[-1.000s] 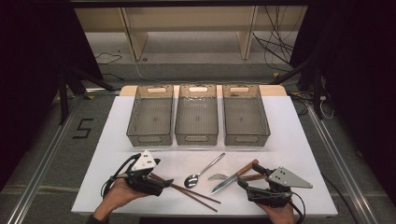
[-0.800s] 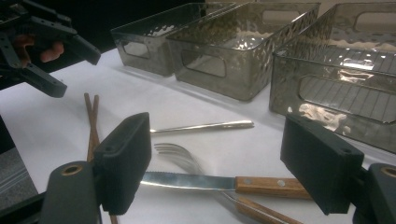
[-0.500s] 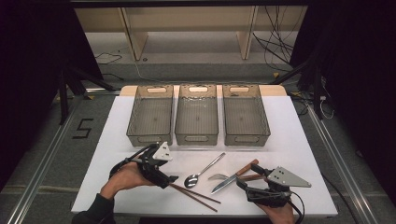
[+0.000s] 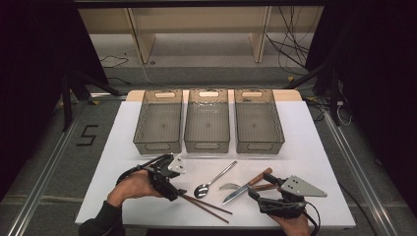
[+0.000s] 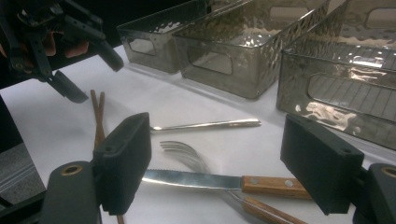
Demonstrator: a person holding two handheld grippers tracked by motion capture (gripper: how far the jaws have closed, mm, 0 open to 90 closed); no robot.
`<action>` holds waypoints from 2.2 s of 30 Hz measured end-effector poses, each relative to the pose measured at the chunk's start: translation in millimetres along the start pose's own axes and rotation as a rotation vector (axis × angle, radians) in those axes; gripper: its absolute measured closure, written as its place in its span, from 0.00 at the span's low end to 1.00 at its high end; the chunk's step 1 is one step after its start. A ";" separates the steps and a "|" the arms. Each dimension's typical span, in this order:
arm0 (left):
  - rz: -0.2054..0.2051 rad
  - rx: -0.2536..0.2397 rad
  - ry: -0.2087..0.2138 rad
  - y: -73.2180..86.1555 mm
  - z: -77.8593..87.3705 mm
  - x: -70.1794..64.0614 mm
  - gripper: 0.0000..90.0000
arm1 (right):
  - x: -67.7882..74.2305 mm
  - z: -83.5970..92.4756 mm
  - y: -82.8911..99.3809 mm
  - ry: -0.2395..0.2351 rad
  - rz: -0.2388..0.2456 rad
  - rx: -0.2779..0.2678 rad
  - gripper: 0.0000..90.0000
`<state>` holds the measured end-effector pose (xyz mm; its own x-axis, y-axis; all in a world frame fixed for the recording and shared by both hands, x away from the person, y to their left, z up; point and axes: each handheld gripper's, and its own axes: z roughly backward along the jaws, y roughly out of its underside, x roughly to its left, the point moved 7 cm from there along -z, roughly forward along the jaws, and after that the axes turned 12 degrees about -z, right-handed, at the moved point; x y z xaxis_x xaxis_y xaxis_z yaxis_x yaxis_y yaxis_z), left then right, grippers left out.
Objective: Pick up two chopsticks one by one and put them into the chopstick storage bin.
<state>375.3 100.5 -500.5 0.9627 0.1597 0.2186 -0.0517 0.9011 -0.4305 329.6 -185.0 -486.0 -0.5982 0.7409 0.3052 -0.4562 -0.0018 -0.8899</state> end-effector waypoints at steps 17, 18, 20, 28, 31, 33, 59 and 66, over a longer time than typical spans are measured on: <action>-0.162 0.124 0.067 12.5 -11.9 -16.5 0.49 | 0.4 -1.2 1.7 -0.002 -0.003 0.016 0.28; -0.171 0.133 0.072 13.6 -12.8 -16.6 0.50 | 0.3 -1.3 1.8 -0.003 -0.003 0.018 0.28; -0.176 0.146 0.079 15.7 -15.1 -17.3 0.51 | 0.3 -1.5 2.0 -0.003 -0.003 0.019 0.28; -0.192 0.165 0.086 17.7 -18.1 -19.5 0.61 | 0.7 -2.1 2.6 -0.007 -0.007 0.024 0.29; -0.202 0.175 0.087 18.5 -19.0 -19.7 0.63 | 0.8 -2.3 2.7 -0.008 -0.008 0.024 0.29; -0.203 0.176 0.081 18.7 -18.9 -19.2 0.65 | 0.9 -2.3 2.8 -0.010 -0.007 0.026 0.29; -0.272 0.186 0.090 22.5 -16.5 -20.9 0.87 | 0.6 -3.5 3.8 -0.007 -0.004 0.036 0.29; -0.297 0.163 0.107 22.6 -16.4 -23.4 0.91 | 0.6 -3.7 4.0 -0.007 -0.004 0.038 0.29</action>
<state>356.0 110.5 -529.8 0.9641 -0.1540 0.2162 0.2009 0.9557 -0.2151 329.8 -182.1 -490.6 -0.6009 0.7360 0.3117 -0.4836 -0.0243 -0.8750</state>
